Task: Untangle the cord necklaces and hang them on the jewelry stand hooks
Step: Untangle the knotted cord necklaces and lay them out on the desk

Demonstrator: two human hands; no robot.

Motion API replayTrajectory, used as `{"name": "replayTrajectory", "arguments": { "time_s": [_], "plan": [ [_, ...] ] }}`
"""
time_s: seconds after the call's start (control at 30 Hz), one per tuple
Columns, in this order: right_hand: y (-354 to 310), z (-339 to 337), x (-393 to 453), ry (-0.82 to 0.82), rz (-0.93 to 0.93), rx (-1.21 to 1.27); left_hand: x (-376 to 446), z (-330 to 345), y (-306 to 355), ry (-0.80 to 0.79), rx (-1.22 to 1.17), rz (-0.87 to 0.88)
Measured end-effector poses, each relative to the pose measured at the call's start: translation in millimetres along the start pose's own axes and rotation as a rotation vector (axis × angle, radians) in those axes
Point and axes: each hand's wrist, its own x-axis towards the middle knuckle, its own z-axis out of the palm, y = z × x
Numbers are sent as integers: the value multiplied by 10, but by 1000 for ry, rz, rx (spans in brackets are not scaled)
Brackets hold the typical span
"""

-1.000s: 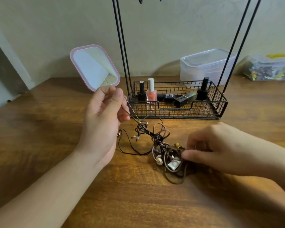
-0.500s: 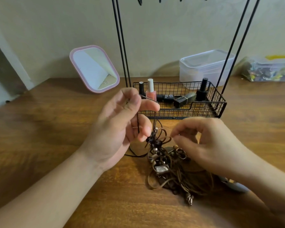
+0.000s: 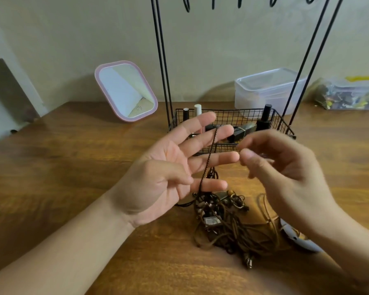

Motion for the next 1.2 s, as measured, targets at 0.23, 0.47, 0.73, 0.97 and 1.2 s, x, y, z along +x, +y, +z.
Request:
{"name": "replayTrajectory", "arguments": {
  "time_s": [0.23,0.47,0.73,0.97,1.2],
  "plan": [
    [62,77,8,-523,115,-403,-18,-52,107,157,1,136],
    [92,-304,99,-716,105,-744,24,-409,187,832,521,-135],
    [-49,-311,82,-838,155,-789,25,-351,60,689,1401,-105],
    [-290,-414,64,-1120,251,-755,-31,-287,112,392,1648,-134],
    [-214,-50,-13,-412,1,-528,-43,-241,172,146,1567,22]
  ]
}}
